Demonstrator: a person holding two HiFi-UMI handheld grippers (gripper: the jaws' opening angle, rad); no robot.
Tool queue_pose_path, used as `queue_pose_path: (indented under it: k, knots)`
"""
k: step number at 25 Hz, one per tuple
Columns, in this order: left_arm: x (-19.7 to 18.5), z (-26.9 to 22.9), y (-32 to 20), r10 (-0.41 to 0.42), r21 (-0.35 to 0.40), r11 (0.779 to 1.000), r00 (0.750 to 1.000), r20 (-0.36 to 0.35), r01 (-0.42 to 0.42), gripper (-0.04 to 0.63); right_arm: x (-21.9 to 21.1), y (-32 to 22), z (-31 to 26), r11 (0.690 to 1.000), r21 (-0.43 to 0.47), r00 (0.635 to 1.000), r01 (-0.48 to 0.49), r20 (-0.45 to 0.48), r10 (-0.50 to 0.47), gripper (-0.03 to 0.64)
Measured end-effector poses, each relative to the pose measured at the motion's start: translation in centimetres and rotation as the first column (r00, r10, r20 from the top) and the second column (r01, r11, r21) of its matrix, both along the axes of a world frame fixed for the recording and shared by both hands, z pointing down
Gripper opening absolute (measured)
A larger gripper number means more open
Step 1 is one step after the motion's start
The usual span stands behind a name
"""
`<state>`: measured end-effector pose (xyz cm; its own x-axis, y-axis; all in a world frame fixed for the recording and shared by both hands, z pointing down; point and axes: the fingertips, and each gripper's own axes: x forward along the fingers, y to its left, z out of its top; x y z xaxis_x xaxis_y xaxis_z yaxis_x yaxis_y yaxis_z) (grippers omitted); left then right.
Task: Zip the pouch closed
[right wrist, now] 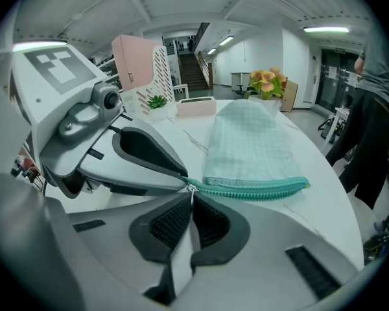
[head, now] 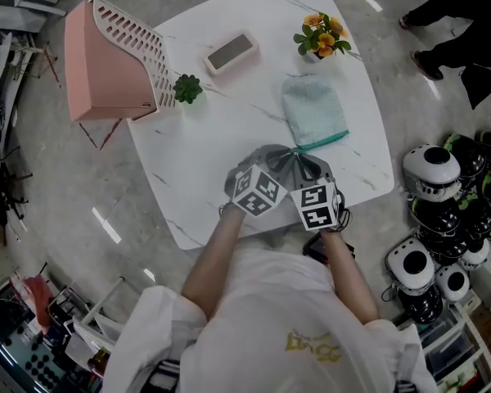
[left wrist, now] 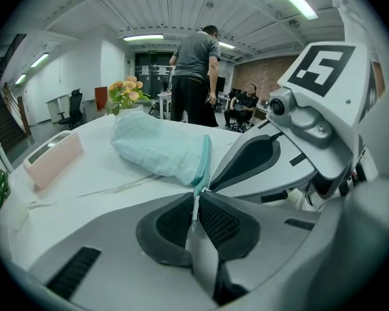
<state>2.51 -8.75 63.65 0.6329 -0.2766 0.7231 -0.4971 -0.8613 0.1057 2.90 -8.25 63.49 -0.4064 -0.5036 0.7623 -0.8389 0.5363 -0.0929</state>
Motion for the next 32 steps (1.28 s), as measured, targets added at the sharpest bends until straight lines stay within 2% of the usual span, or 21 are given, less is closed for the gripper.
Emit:
queue_pose_path:
  k: [5, 11, 32]
  knots:
    - [0.08, 0.2, -0.05, 0.005, 0.0, 1.0, 1.0, 0.009, -0.005, 0.043, 0.18, -0.2, -0.07, 1.0, 0.013, 1.0, 0.026, -0.014, -0.026, 0.018]
    - [0.46, 0.32, 0.05, 0.005, -0.016, 1.0, 1.0, 0.01, -0.005, 0.041, 0.56, -0.11, 0.11, 1.0, -0.009, 1.0, 0.017, 0.005, -0.017, 0.017]
    - [0.11, -0.51, 0.63, 0.0, -0.016, 1.0, 1.0, -0.002, -0.001, 0.038, 0.69, 0.2, -0.66, 0.999, 0.01, 0.999, 0.03, -0.037, -0.03, 0.017]
